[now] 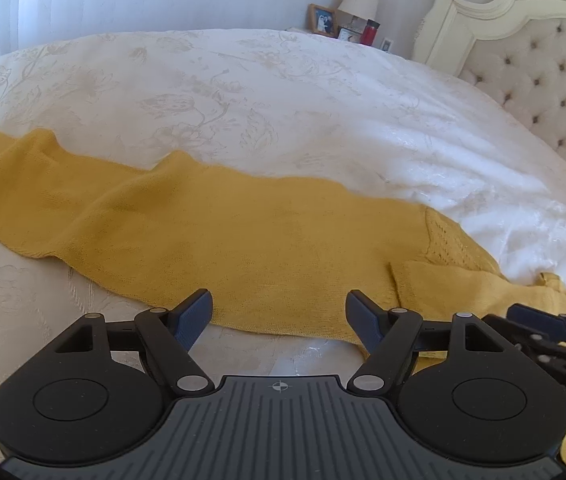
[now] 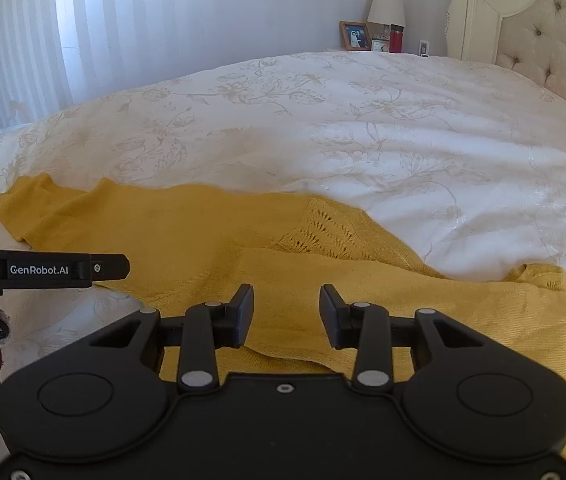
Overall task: Fold small clothes
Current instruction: 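Carry the held cuff with the right gripper across the sweater back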
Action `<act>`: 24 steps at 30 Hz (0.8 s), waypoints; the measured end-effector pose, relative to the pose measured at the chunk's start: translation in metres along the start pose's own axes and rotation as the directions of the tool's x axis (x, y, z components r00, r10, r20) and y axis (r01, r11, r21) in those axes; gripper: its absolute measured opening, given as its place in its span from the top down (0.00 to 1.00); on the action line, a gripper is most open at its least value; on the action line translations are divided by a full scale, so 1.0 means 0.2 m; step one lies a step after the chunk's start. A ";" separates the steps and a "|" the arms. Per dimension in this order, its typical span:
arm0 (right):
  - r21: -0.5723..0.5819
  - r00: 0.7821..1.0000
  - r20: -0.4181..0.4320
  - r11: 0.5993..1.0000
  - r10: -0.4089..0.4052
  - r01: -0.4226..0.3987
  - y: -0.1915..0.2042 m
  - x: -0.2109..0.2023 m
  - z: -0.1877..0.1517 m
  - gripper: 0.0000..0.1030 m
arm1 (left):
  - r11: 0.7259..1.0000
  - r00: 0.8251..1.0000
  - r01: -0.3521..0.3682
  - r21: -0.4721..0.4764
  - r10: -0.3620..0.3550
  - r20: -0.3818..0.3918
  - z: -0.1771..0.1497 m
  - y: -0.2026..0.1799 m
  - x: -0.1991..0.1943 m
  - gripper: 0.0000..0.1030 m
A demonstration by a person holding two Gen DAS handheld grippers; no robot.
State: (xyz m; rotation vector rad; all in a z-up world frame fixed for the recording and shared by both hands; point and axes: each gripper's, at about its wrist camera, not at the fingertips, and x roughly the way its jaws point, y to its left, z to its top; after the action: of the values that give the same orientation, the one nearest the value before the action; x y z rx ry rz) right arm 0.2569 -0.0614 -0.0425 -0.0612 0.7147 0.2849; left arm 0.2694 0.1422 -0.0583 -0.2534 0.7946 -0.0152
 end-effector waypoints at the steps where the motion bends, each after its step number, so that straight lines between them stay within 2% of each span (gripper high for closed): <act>1: -0.018 1.000 -0.008 1.000 0.008 -0.008 0.03 0.02 -0.01 0.54 | 1.000 1.000 -0.001 -0.003 0.001 -0.002 0.00 0.01 0.00 0.30; 6: -0.077 0.998 -0.057 0.997 0.009 -0.013 0.14 0.14 -0.03 0.54 | 1.000 1.000 0.002 -0.001 -0.002 -0.003 -0.01 0.01 0.02 0.30; 8: -0.040 0.995 -0.097 0.998 0.034 -0.038 0.12 0.19 -0.05 0.54 | 1.000 1.000 0.006 0.013 -0.006 -0.002 -0.02 0.00 0.02 0.30; 11: 0.026 0.996 -0.073 0.999 0.048 -0.046 0.04 0.14 -0.04 0.54 | 0.999 1.000 0.014 0.037 -0.014 -0.001 -0.03 -0.03 0.03 0.30; 13: 0.047 0.999 -0.042 0.999 0.008 -0.006 -0.07 0.06 -0.03 0.54 | 0.998 1.000 0.026 0.054 -0.026 0.000 -0.04 -0.05 0.03 0.30; 16: 0.081 0.994 -0.033 0.991 -0.100 0.102 -0.29 -0.04 -0.03 0.54 | 0.995 0.999 0.039 0.095 -0.039 -0.005 -0.06 -0.10 0.04 0.30; 19: 0.143 0.972 -0.056 0.962 -0.227 0.233 -0.55 -0.12 -0.07 0.54 | 0.989 0.999 0.054 0.136 -0.053 -0.007 -0.09 -0.14 0.04 0.30; 21: 0.193 0.945 -0.085 0.926 -0.315 0.326 -0.76 -0.17 -0.10 0.54 | 0.986 0.998 0.060 0.153 -0.058 -0.013 -0.10 -0.16 0.05 0.30; 24: 0.226 0.893 -0.119 0.864 -0.433 0.450 -0.99 -0.20 -0.15 0.53 | 0.982 0.999 0.050 0.180 -0.046 -0.023 -0.12 -0.18 0.07 0.30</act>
State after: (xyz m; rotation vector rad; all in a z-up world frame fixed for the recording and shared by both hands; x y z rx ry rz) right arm 0.2647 -0.2644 -0.0478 0.0050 0.7745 -0.2515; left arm 0.2653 0.0994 -0.0764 -0.1000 0.8000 -0.1349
